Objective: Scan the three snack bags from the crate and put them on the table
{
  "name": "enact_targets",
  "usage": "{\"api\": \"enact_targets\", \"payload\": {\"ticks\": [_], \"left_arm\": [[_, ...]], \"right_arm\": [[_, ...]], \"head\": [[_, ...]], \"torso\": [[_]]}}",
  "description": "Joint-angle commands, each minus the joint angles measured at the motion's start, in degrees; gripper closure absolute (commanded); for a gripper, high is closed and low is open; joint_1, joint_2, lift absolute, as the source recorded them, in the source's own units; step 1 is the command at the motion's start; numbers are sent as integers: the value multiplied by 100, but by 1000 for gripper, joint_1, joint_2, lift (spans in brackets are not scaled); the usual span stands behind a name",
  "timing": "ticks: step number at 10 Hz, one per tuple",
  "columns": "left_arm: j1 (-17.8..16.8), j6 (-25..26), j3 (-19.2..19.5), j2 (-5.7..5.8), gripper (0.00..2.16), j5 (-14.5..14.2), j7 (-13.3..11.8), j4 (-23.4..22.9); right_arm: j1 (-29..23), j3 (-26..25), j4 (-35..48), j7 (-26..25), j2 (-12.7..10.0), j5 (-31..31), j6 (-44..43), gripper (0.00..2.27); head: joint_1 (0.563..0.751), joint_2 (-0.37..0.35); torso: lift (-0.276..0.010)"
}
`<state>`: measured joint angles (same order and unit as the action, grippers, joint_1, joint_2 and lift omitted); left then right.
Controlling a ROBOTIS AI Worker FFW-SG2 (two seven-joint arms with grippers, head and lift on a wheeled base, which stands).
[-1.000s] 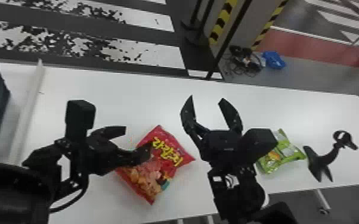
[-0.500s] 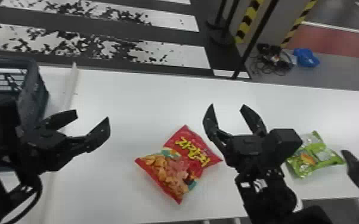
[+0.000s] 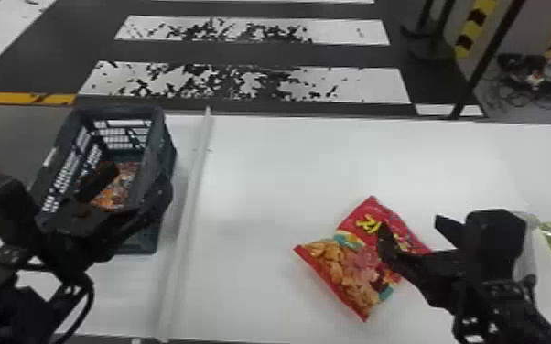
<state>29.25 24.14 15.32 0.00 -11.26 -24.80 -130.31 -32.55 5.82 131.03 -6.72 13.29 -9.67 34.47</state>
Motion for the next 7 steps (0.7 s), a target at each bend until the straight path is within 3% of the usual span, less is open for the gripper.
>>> {"api": "enact_targets", "payload": {"ticks": [1, 3, 4, 7], "left_arm": [[37, -467, 59, -15, 26, -43, 63, 50], [37, -924, 24, -15, 29, -43, 107, 199], [37, -1012, -29, -15, 29, -25, 151, 226], [28, -1012, -204, -15, 29, 45, 186, 252]], "right_arm": [[-85, 270, 389, 4, 42, 124, 1014, 107], [-120, 850, 573, 22, 183, 818, 1629, 107], [-147, 1307, 564, 13, 323, 1451, 1734, 107], [-147, 2582, 397, -690, 859, 2549, 1576, 110]], "head": [[695, 82], [695, 132], [695, 155], [695, 186]], "torso": [[-94], [-94], [-94], [-94]]}}
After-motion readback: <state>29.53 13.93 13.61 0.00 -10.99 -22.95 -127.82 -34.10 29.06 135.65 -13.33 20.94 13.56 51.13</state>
